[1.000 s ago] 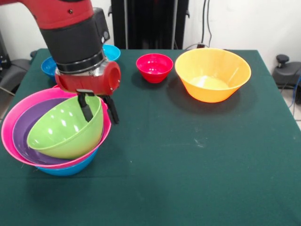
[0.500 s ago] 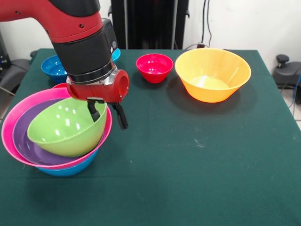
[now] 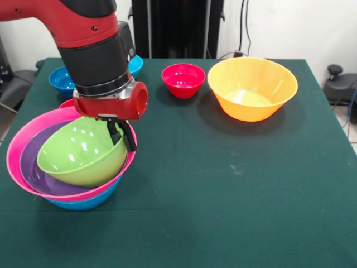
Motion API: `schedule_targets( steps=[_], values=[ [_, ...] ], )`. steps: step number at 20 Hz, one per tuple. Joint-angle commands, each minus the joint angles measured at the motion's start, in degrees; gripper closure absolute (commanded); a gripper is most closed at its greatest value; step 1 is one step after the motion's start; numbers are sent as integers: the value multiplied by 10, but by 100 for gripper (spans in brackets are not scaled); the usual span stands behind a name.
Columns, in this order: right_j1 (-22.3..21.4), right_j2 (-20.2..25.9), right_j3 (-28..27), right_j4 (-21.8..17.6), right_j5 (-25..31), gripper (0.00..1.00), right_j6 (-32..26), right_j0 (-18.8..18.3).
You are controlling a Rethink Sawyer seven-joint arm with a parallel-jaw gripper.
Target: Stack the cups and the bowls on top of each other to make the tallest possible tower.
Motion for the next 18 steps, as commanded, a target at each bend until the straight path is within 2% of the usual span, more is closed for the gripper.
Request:
schedule_targets(
  steps=[1, 6, 18],
  values=[
    [22, 20, 17, -44, -22, 100, -127, 12],
    [21, 25, 12, -41, -16, 100, -130, 12],
    [-19, 17, 29, -32, 9, 100, -108, 15]
  ],
)
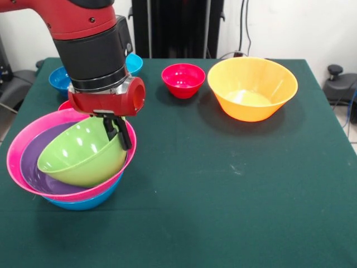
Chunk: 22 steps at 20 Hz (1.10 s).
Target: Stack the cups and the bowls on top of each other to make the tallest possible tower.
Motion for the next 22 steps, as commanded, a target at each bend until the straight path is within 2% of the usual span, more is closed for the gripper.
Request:
schedule_targets(
  steps=[1, 5, 13, 22],
  values=[
    [-13, 15, 29, -25, 13, 100, -109, 14],
    [-34, 12, 36, -20, 28, 100, -107, 13],
    [-117, 8, 69, 3, 78, 100, -106, 2],
    [-111, 8, 80, 5, 67, 100, -104, -8]
  ],
)
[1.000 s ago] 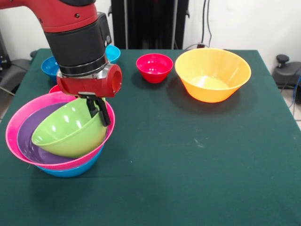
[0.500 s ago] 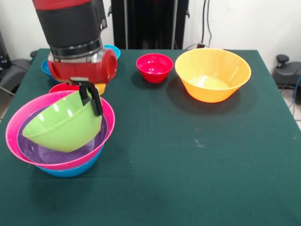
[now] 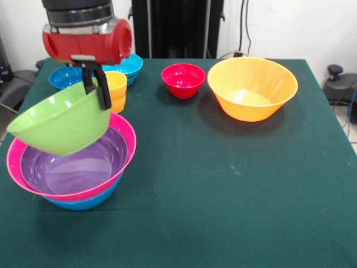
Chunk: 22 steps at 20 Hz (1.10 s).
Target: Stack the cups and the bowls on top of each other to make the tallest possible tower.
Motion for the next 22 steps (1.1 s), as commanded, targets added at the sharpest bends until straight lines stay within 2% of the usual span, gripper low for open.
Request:
schedule_targets(
  steps=[1, 16, 22],
  values=[
    [-2, 6, 49, -5, 45, 100, -103, -7],
    [3, 6, 98, -23, 7, 100, -102, -36],
    [27, 8, 85, -32, -7, 100, -100, -36]
  ],
)
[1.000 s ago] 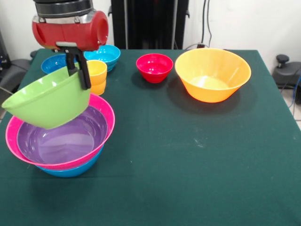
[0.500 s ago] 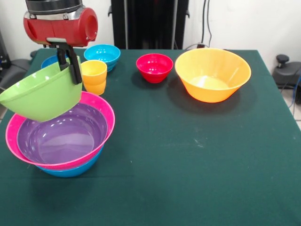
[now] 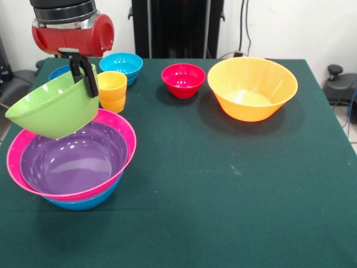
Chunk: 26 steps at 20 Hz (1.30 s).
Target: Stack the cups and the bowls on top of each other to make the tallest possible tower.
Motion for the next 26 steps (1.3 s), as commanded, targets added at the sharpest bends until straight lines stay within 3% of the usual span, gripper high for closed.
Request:
schedule_targets(
  steps=[1, 26],
  values=[
    [37, 8, 26, -35, -7, 100, -100, 8],
    [65, 11, -30, -45, -4, 100, -111, 8]
  ],
)
